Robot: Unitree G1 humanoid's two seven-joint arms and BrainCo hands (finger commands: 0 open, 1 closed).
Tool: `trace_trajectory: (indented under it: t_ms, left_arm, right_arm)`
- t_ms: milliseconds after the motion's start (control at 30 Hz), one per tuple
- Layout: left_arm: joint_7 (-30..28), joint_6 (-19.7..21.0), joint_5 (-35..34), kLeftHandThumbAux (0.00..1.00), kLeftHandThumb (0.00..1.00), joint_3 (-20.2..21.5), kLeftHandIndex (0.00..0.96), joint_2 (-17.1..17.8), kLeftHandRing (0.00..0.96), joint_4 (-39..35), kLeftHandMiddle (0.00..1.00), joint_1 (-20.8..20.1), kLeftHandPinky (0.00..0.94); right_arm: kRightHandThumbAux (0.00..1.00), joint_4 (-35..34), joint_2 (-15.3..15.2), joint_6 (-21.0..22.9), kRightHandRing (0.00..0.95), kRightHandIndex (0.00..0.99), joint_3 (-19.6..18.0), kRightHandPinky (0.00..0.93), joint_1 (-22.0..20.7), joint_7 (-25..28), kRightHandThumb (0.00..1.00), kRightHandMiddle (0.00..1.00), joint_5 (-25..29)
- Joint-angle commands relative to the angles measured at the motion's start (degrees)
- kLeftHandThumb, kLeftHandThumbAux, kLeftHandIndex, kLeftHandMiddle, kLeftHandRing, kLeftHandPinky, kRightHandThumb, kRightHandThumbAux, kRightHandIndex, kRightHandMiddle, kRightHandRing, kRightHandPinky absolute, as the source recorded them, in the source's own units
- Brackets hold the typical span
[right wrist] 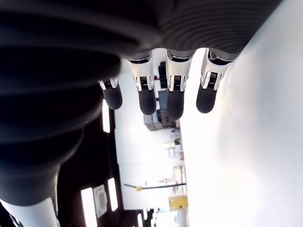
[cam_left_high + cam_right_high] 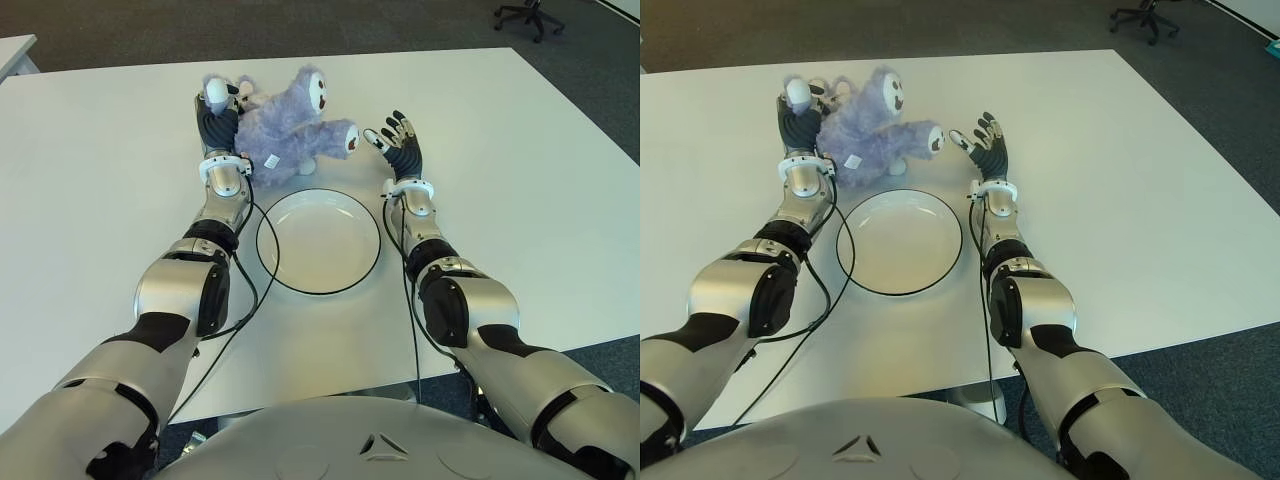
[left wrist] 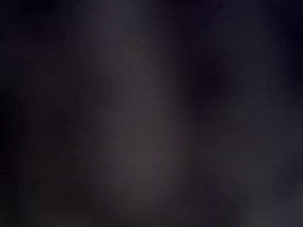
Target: Put the doll into the plate.
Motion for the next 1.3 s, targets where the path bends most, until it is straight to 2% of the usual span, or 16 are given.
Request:
trace_trajectory:
  t_ms: [33, 233, 533, 1300]
  left_arm:
    - [2.68, 3.95, -1.3, 0.692, 0.722, 1.58, 0.444, -1.0, 0.848, 1.37, 0.839, -1.66, 0.85]
    - [5.38, 4.56, -1.4, 0.694, 0.733, 2.0, 0.443, -1.9, 0.866, 0.8, 0.853, -2.55, 0.874]
    - [7.39, 6.57, -1.21, 0.692, 0.746, 2.68, 0.444, -2.27, 0.866, 0.84, 0.851, -3.21, 0.854]
    - [7.14, 5.9, -1.6, 0.692, 0.75, 3.37, 0.444, -2.31, 0.849, 0.86, 0.845, -3.66, 0.839]
  right_arm:
    - [0.736, 5.12, 1.12, 3.94, 0.116, 0.088, -0.95, 0.114, 9.68, 0.11, 0.054, 0.121, 1.04]
    - [0.737, 5.11, 1.15, 3.83, 0.127, 0.101, -1.28, 0.127, 9.73, 0.3, 0.069, 0.134, 1.3]
    - [0.737, 5.11, 1.19, 3.7, 0.129, 0.109, -1.52, 0.121, 9.72, 0.29, 0.065, 0.141, 1.26]
    - [0.732, 5.13, 1.31, 4.23, 0.135, 0.118, -2.33, 0.12, 9.48, 0.37, 0.073, 0.15, 1.38]
